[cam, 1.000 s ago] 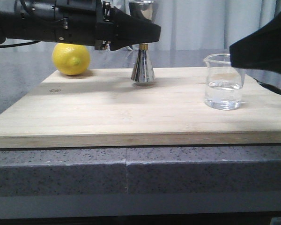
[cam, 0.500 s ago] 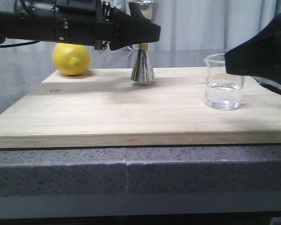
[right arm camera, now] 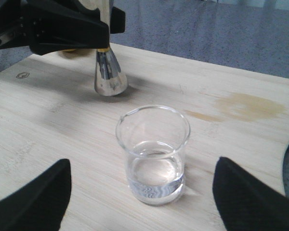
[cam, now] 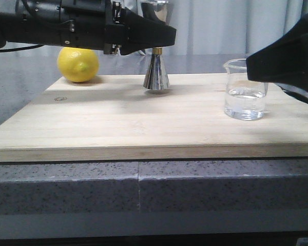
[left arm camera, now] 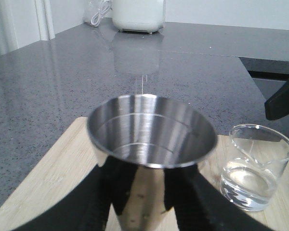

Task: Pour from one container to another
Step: 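Reach the right gripper to the glass beaker and grasp it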

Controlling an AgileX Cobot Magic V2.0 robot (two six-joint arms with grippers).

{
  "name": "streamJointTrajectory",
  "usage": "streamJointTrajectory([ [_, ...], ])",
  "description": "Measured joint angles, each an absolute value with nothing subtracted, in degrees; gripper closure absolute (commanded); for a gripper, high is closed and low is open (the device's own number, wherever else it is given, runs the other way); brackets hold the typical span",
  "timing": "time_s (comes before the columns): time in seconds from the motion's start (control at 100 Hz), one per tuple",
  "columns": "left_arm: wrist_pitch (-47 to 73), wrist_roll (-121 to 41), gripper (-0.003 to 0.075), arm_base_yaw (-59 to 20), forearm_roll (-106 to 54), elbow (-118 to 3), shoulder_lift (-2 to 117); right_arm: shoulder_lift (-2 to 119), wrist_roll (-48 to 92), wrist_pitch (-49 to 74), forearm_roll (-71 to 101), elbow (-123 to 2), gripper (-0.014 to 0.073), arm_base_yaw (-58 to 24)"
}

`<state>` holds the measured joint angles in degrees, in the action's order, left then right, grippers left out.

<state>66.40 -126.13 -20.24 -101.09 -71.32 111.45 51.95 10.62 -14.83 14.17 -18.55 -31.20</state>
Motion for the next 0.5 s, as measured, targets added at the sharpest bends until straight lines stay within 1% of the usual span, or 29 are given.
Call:
streamJointTrajectory([
  [0.34,66.40,-126.13,0.0460,-20.24,-101.09,-71.32,111.45,54.66,10.62,-15.15,14.17,-18.55,0.0046,-31.20],
  [0.5,66.40,-126.13,0.0460,-20.24,-101.09,-71.32,111.45,58.71,10.62,-19.60,14.17,-18.55,0.0046,-31.20],
])
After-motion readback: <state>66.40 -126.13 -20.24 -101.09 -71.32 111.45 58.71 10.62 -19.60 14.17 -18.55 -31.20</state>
